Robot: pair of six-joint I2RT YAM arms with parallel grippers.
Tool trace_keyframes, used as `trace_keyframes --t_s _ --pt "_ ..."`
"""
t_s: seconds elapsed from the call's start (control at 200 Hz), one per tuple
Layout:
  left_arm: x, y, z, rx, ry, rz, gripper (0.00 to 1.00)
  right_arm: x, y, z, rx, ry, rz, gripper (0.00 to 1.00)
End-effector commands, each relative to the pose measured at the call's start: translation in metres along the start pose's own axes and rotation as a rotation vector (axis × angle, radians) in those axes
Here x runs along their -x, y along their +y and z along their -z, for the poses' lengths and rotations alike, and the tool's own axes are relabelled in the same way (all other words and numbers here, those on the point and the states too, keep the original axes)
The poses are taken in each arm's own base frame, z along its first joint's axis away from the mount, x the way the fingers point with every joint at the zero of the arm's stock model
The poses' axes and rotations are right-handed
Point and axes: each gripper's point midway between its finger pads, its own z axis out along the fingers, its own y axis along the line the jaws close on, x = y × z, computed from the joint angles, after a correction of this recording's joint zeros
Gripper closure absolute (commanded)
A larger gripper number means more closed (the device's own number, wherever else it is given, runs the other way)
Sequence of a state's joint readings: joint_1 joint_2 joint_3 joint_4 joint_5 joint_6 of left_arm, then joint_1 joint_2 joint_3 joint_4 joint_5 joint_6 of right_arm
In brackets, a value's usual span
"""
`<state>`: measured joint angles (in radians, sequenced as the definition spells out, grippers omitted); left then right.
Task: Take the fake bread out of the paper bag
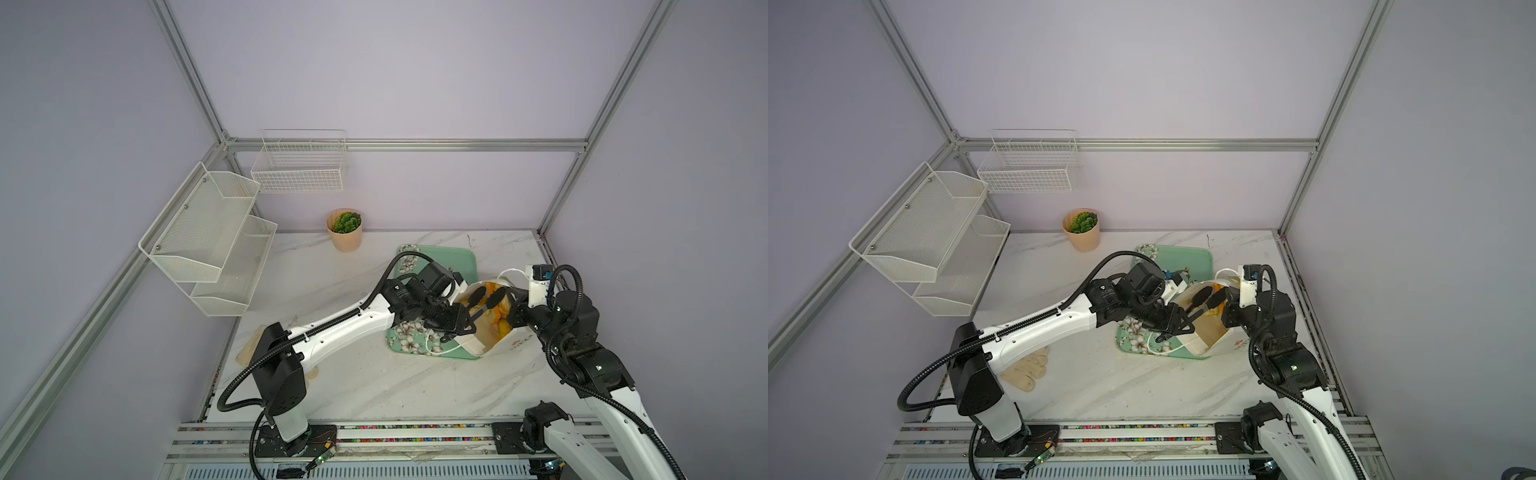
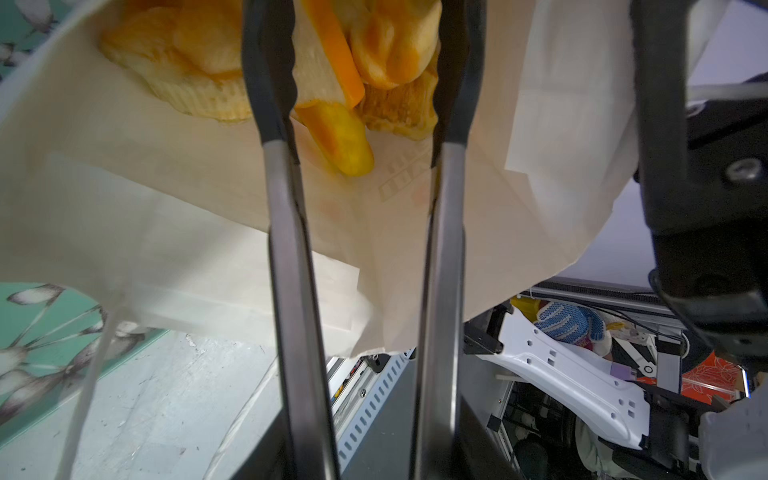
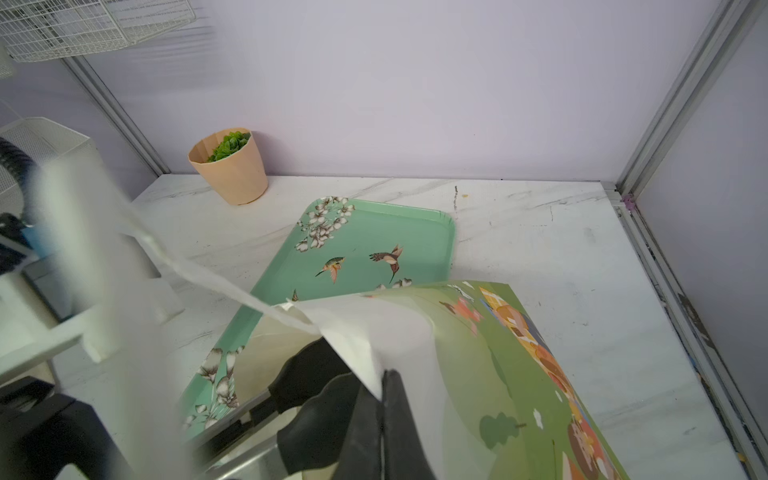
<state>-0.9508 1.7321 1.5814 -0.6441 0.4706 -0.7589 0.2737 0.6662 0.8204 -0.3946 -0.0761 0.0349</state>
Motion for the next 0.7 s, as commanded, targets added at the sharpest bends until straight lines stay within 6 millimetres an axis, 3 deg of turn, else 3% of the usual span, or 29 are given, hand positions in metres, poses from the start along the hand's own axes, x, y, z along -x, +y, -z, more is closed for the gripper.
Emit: trace_keyframes --t_s 0.0,0.695 --pt "0.028 -0.049 0.023 -0.126 -0.082 -0.064 0.57 0.019 0.01 0.007 0.049 -0.077 0.016 1.0" --pt "0.022 -0.07 0.027 -0.17 -0.068 -0.073 0.57 0.019 0.01 0.008 0.048 -0.076 0.017 1.0"
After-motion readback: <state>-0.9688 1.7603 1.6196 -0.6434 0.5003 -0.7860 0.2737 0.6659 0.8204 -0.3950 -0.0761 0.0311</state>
